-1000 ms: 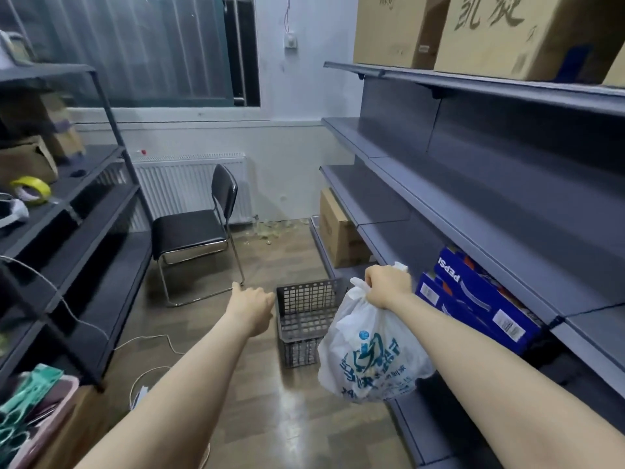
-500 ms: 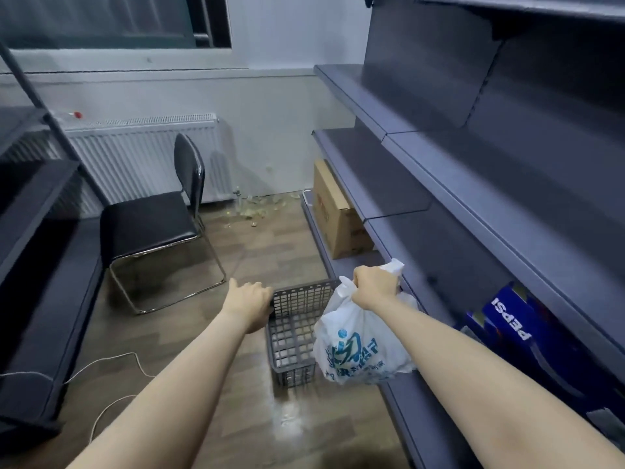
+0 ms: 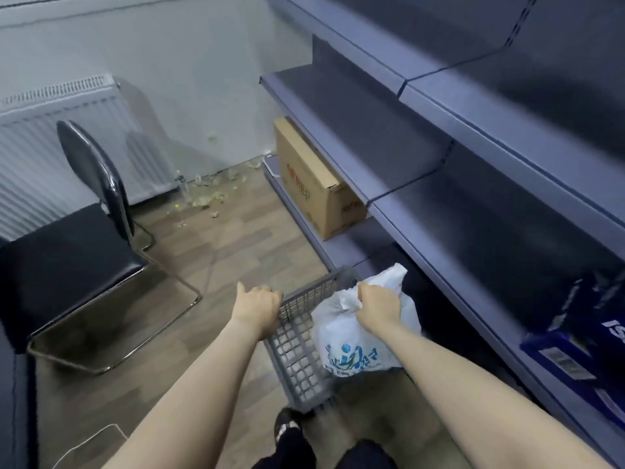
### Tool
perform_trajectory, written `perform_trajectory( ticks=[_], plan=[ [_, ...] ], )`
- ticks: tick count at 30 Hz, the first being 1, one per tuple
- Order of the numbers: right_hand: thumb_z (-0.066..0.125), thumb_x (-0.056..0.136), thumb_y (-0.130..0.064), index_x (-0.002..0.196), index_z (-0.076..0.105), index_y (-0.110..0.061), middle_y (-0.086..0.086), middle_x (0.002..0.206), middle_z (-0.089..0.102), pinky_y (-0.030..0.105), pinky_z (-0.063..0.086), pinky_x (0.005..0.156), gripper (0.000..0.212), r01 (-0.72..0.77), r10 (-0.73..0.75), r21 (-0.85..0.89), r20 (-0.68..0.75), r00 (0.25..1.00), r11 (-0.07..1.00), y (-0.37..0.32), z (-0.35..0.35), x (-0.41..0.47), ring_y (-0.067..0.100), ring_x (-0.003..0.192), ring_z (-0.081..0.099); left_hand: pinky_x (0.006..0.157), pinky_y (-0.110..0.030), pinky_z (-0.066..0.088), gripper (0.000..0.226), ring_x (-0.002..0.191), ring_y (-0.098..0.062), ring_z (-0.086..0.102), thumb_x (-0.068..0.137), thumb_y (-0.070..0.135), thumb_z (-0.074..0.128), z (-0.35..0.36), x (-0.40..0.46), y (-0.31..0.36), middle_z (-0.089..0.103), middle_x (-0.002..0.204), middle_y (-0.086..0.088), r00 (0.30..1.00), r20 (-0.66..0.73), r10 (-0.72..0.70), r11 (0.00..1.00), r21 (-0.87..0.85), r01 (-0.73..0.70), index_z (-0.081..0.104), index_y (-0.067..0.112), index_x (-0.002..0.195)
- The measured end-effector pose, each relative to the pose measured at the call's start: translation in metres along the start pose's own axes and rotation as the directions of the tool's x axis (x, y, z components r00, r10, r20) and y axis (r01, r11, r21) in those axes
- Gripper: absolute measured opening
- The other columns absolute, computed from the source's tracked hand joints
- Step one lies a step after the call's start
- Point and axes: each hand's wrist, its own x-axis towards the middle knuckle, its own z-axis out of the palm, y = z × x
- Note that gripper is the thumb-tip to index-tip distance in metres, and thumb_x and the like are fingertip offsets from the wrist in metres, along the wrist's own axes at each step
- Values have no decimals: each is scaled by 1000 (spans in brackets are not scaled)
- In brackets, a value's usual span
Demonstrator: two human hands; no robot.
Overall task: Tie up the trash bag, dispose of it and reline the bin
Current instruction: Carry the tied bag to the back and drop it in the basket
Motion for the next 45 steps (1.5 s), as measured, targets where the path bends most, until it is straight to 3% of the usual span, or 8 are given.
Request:
perform_trajectory(
  ticks=[7,13,27,33,40,45],
  plan=[
    [45,86,-6,113,50,-15,7,110,64,29,36,68,29,-92,85,112,70,994,989,-8,63,78,29,101,60,109,-52,24,34,122,-28,50,95,25,43,39,102,-1,52,129,-9,995,70,73,997,-21,-71,46,13,127],
    [48,91,-11,119,50,-16,6,114,62,33,46,80,29,-120,108,112,109,988,987,-1,126,136,28,102,60,110,-53,21,33,121,-30,49,95,23,44,84,176,13,52,126,-10,987,115,116,993,-24,-113,44,13,127],
    [48,91,-9,111,51,-15,5,108,62,29,36,68,21,-121,99,96,205,974,988,53,269,219,28,95,61,112,-55,18,34,122,-28,47,95,22,45,184,294,38,51,126,-9,966,200,164,986,-31,-161,45,12,127],
    [45,91,-4,104,48,-16,5,110,62,27,34,63,18,-254,238,13,310,920,967,100,323,222,27,95,62,114,-53,16,36,125,-25,45,96,24,44,220,317,58,49,130,-7,952,229,201,980,-44,-197,42,14,131],
    [46,90,-4,112,50,-14,2,118,56,29,40,68,25,-290,257,51,336,906,956,107,334,211,25,100,61,115,-53,14,42,129,-26,43,96,27,45,228,314,71,47,134,-7,941,265,213,977,-28,-213,38,15,136],
    [50,93,-15,115,53,-18,-1,123,54,30,48,78,22,-292,236,115,349,907,950,109,316,208,23,104,60,115,-52,15,40,129,-25,42,97,29,43,210,312,80,47,134,-6,941,251,228,973,-20,-231,39,16,135]
  ],
)
